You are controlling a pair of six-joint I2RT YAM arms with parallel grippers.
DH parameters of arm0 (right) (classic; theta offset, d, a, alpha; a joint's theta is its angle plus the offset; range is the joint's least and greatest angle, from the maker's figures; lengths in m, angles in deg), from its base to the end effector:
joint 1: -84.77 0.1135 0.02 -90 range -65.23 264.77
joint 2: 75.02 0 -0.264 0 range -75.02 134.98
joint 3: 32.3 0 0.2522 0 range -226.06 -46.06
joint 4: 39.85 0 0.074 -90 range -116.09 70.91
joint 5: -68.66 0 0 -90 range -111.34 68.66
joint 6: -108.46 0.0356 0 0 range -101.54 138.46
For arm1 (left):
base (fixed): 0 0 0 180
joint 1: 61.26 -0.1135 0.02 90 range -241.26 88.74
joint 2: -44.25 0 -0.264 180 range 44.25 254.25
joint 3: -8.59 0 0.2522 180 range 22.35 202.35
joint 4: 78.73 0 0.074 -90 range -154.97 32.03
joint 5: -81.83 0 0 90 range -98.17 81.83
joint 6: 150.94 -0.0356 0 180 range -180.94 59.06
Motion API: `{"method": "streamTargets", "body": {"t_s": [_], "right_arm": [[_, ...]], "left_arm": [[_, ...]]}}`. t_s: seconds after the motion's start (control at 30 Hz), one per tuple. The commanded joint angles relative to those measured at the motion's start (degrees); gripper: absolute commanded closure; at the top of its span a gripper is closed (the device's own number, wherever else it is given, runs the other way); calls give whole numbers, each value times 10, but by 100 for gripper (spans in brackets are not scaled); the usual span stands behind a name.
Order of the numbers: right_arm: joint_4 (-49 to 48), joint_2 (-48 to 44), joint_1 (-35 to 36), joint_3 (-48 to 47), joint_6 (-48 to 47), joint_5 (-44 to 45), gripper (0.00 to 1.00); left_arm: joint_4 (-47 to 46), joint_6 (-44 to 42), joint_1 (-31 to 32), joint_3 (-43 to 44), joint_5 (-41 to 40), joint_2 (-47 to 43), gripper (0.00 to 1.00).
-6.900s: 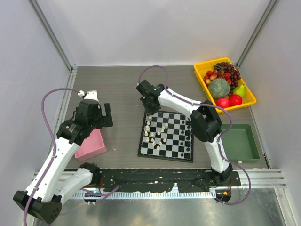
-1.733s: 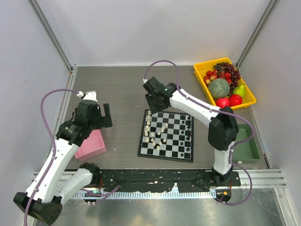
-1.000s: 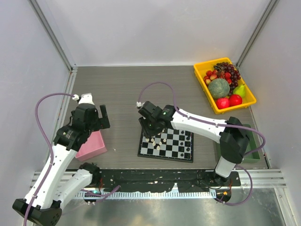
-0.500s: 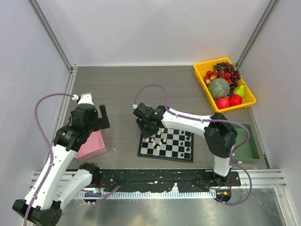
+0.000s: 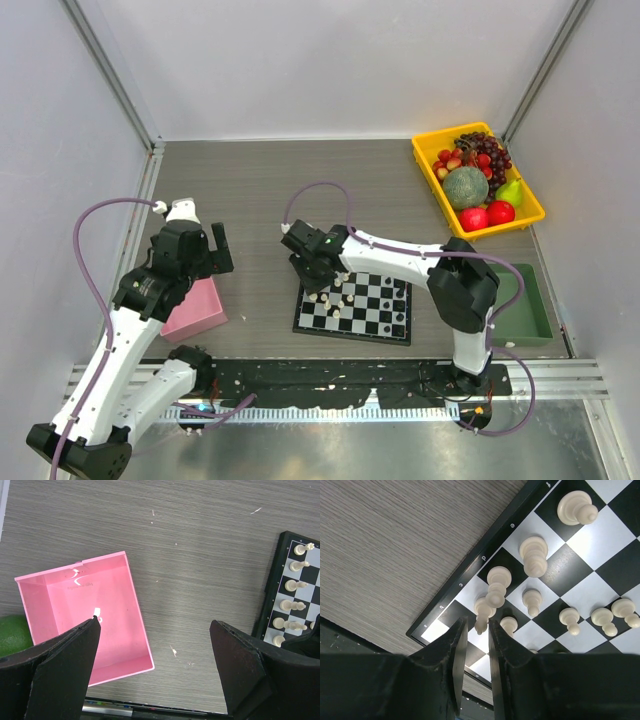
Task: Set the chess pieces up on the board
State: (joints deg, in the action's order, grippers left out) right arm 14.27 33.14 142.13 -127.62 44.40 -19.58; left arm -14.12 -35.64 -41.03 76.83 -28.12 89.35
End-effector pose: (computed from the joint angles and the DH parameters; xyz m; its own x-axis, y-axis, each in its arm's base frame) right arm 0.2118 0.3287 0.2075 -0.8117 -0.4566 -0.3643 -0.5339 0.8329 0.1458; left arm 0.1413 -0.0391 0.3284 -0.5982 -0.2077 -0.7740 -0.1886 0.9752 -0.1159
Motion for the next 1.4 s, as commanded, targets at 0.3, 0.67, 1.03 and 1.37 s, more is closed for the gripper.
{"method": "streamTargets", "body": {"t_s": [0.3,0.67,1.03,1.37], "right_arm": [[-2,13,4,-35,-4,0,80],[-3,21,4,-45,-4,-2,80],[12,-33,6,-28,-4,21,62],[18,-107,6,47,25,53,59]], "left_arm": [[-18,2,-3,-2,-4,-2,0],[-17,0,-3,-2,-1,-1,0],[-17,0,-3,-3,3,0,0],[-21,3,-3,-3,8,2,0]]}}
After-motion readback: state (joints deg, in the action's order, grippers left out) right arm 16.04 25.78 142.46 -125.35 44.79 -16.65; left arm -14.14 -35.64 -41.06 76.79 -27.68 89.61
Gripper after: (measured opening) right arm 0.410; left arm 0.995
